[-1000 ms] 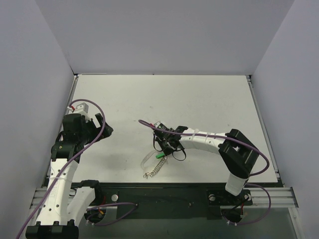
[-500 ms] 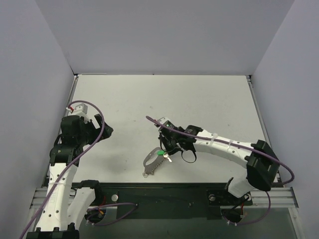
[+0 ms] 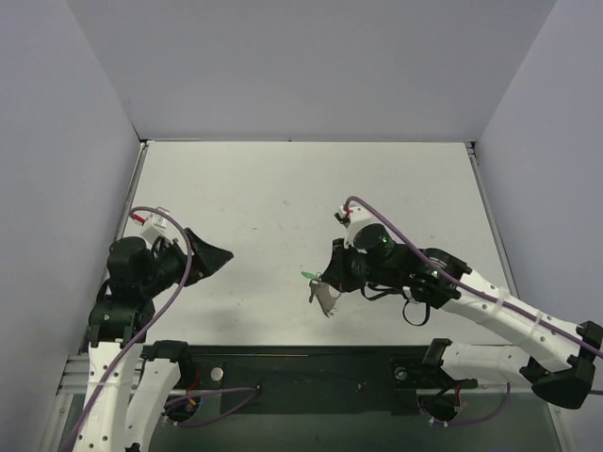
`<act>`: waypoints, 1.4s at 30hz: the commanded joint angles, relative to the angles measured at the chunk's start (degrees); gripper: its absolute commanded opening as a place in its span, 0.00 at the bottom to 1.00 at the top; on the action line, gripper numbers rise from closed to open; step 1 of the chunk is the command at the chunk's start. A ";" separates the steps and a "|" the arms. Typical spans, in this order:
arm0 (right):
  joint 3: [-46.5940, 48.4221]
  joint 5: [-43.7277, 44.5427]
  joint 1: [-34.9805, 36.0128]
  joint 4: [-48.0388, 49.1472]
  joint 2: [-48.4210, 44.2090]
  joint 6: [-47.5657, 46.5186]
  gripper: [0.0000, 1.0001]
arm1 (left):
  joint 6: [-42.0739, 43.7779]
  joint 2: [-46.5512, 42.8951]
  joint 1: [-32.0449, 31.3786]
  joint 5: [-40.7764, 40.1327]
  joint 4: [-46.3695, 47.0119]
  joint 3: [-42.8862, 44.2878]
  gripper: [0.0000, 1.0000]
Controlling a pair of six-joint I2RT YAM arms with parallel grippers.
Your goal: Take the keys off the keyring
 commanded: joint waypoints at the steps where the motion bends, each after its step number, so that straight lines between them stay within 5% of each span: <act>1: 2.10 0.98 0.67 2.10 -6.11 8.22 0.00 | -13.57 -5.93 -2.48 3.02 7.43 -2.63 0.86; 13: 2.88 6.87 1.89 5.80 -14.38 18.94 0.00 | -29.31 -13.06 -2.84 12.24 23.51 0.00 0.83; 20: 4.29 10.12 5.06 9.85 -14.38 21.41 0.00 | -31.78 -10.35 -3.27 14.45 28.98 0.79 0.84; 24: 8.33 13.55 6.20 7.13 -12.10 20.18 0.00 | -26.35 -2.80 -5.03 11.73 23.54 6.21 0.88; 30: 10.79 17.50 6.21 4.75 -9.90 19.39 0.00 | -12.99 9.92 -15.65 -5.32 12.46 15.53 0.93; 35: 11.68 20.76 6.38 2.99 -9.28 19.21 0.00 | -5.59 20.15 -33.83 -19.11 12.79 22.58 0.94; 42: 10.45 26.38 6.20 -1.05 -11.91 20.17 0.00 | -11.56 16.39 -35.88 -14.57 26.94 13.54 0.95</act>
